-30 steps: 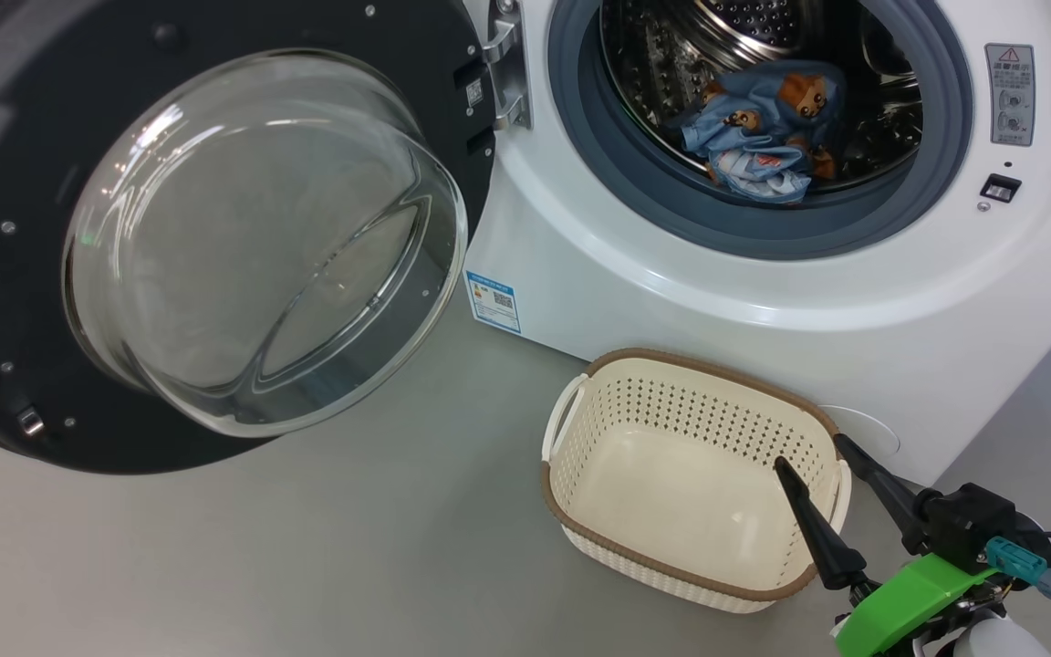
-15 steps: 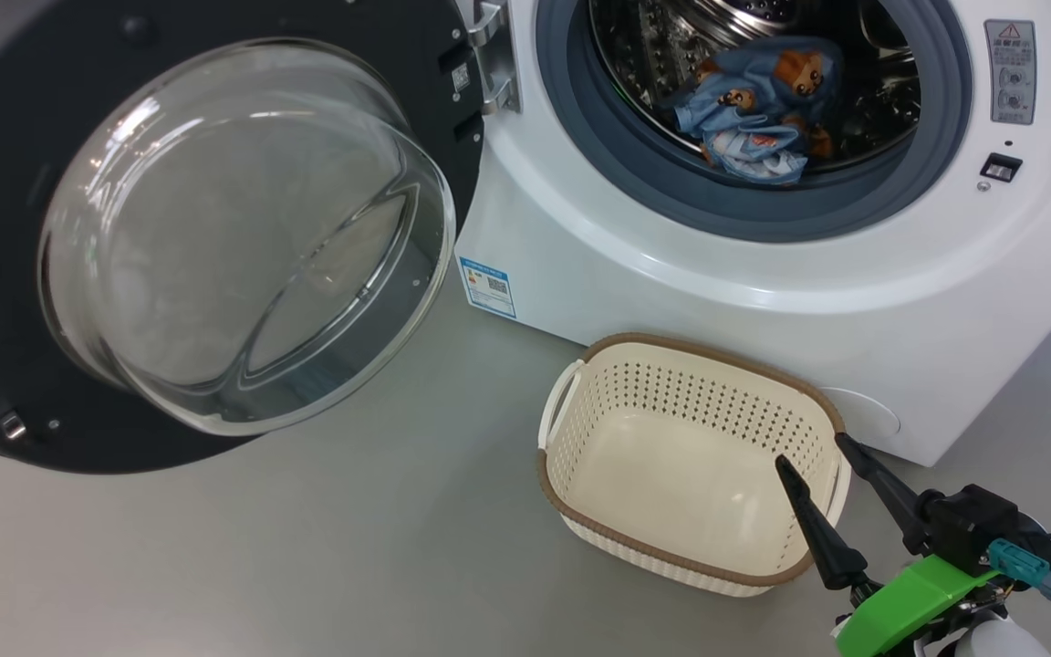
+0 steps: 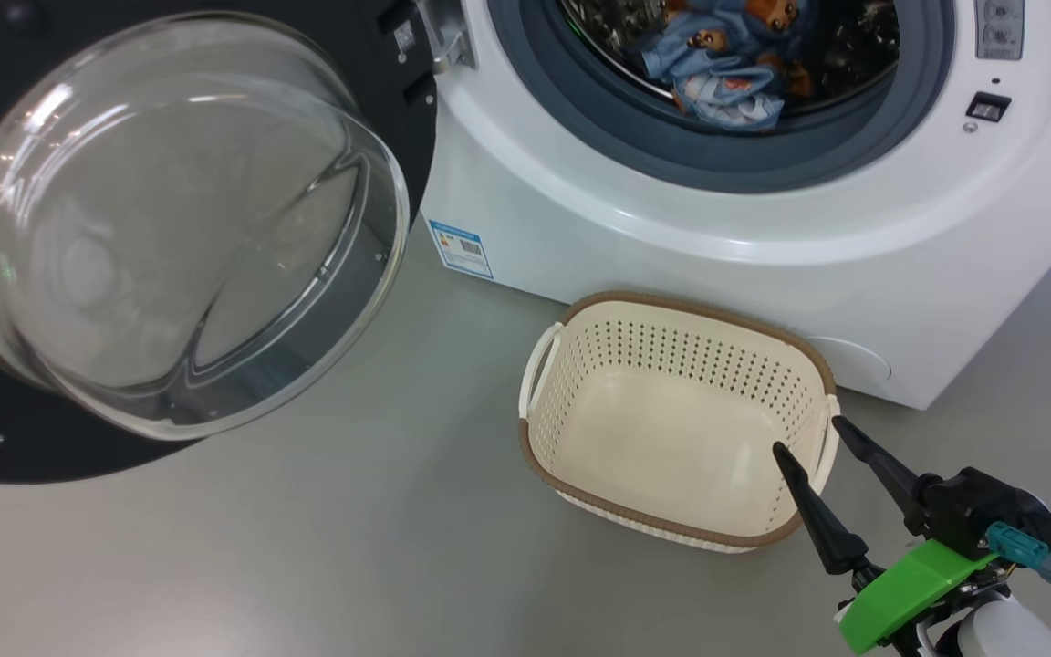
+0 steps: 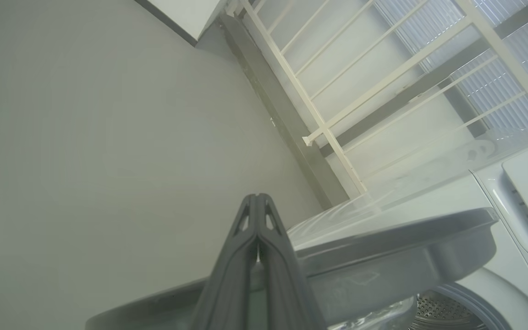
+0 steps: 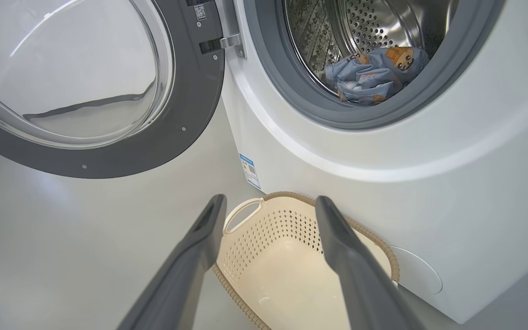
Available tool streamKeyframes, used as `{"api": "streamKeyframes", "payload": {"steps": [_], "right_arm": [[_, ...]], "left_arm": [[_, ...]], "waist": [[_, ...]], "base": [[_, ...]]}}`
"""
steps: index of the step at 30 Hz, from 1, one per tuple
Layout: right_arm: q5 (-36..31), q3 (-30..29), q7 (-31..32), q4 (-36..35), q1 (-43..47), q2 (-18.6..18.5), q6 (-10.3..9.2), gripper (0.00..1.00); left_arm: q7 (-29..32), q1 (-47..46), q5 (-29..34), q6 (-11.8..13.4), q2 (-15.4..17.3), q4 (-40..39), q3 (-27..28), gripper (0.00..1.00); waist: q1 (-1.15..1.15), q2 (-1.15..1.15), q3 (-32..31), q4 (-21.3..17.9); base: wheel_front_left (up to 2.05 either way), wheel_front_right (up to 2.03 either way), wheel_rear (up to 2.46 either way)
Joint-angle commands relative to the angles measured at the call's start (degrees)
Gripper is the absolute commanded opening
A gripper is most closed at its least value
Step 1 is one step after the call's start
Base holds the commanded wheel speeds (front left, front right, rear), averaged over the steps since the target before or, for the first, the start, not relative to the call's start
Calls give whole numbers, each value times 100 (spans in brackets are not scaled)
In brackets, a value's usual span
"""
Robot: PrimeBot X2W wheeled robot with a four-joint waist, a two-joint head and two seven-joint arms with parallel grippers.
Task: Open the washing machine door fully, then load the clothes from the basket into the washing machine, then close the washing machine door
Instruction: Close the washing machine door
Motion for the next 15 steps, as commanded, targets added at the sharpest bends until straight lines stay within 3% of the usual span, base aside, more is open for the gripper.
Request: {"api": "streamKeyframes", "payload": {"steps": [1,15], "right_arm": [[-65,126,-69,-144,-128,-80,9,100],[-71,138,-69,-113,-230,-83,9,100]], "left_arm": [[93,-179,-95,-16,475,-104,116,0],[767,-51,-402,-16,446,-138,-120,0]], "waist": [[0,0,126,-63],[0,0,209,-57]], "base": [[0,0,0],[0,0,0]]}}
